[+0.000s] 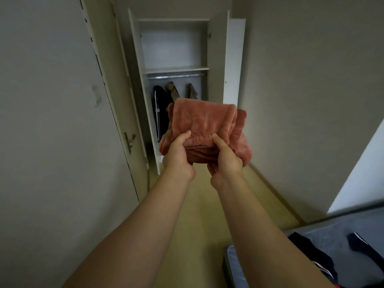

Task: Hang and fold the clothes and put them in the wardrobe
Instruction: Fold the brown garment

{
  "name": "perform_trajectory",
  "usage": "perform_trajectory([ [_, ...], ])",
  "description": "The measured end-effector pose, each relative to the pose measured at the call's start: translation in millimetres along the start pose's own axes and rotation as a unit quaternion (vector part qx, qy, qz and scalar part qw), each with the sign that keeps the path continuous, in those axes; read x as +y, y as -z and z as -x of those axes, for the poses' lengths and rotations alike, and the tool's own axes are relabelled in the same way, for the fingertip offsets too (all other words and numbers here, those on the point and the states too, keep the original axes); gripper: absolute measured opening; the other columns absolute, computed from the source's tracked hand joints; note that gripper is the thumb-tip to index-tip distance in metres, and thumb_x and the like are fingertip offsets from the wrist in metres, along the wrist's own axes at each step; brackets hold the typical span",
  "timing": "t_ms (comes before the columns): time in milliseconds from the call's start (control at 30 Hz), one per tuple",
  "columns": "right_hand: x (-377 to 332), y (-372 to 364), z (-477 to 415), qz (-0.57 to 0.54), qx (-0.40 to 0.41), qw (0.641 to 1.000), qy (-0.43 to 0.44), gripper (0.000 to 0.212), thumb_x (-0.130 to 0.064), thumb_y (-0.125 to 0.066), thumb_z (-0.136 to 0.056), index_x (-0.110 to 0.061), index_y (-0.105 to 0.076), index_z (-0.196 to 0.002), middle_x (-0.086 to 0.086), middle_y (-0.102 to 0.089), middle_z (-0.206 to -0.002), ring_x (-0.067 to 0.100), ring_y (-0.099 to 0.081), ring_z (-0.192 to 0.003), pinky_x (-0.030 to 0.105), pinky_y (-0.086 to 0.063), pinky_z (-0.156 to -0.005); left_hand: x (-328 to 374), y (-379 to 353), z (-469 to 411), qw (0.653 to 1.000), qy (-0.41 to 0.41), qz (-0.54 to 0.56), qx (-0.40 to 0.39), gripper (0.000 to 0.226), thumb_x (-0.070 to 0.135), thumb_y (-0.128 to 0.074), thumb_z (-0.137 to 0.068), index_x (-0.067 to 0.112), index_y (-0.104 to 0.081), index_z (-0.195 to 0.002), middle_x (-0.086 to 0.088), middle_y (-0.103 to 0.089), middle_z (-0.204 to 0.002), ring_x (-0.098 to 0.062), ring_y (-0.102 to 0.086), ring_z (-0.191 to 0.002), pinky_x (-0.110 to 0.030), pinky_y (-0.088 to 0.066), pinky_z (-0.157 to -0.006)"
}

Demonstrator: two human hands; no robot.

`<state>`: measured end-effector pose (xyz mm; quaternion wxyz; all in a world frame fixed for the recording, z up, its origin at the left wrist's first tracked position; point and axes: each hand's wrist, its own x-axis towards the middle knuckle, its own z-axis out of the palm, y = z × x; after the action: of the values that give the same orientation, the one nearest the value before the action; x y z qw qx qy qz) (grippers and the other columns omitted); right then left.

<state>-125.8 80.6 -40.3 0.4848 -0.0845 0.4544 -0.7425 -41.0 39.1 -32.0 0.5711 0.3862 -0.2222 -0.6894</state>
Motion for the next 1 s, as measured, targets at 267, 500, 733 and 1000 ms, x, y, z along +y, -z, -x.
perform_trajectory([
  [267, 12, -154, -146, 0.021, -0.038, 0.999, -0.003, 0.075, -0.033, -0.092, -0.066, -0.013, -0.056, -0.129, -0.002, -0.072, -0.110, 0.015, -0.069, -0.098, 0.027, -0.050, -0.069, 86, -19, -193, 0.999, -0.036, 0.026, 0.006, 0.065, 0.025, -0.085, -0.071, 0.014, -0.062, -0.131, -0.010, -0.073, -0.115, -0.029, -0.072, -0.102, -0.041, -0.057, -0.096],
  [500, 30, -276, -306, 0.017, -0.033, 0.998, 0.041, 0.083, -0.028, -0.094, -0.064, -0.012, -0.052, -0.135, 0.002, -0.068, -0.117, 0.020, -0.068, -0.101, 0.028, -0.055, -0.076, 133, -53, -386, 0.997, -0.056, 0.043, -0.038, 0.062, 0.027, -0.081, -0.077, 0.018, -0.058, -0.135, -0.011, -0.071, -0.119, -0.031, -0.069, -0.106, -0.043, -0.055, -0.097],
  [733, 13, -369, -462, 0.005, -0.025, 0.998, 0.057, 0.075, -0.029, -0.094, -0.064, -0.014, -0.057, -0.127, 0.002, -0.070, -0.113, 0.019, -0.069, -0.099, 0.029, -0.056, -0.079, 167, -119, -555, 0.997, -0.039, 0.042, -0.053, 0.059, 0.025, -0.082, -0.078, 0.017, -0.060, -0.132, -0.012, -0.072, -0.117, -0.031, -0.070, -0.105, -0.043, -0.055, -0.098],
  [1000, 5, -443, -680, 0.001, -0.049, 0.997, 0.056, 0.059, -0.025, -0.093, -0.064, -0.013, -0.067, -0.117, 0.002, -0.076, -0.105, 0.019, -0.074, -0.093, 0.031, -0.060, -0.079, 166, -196, -765, 0.997, -0.043, 0.044, -0.050, 0.055, 0.024, -0.084, -0.075, 0.017, -0.064, -0.126, -0.014, -0.073, -0.114, -0.033, -0.072, -0.100, -0.044, -0.058, -0.093],
])
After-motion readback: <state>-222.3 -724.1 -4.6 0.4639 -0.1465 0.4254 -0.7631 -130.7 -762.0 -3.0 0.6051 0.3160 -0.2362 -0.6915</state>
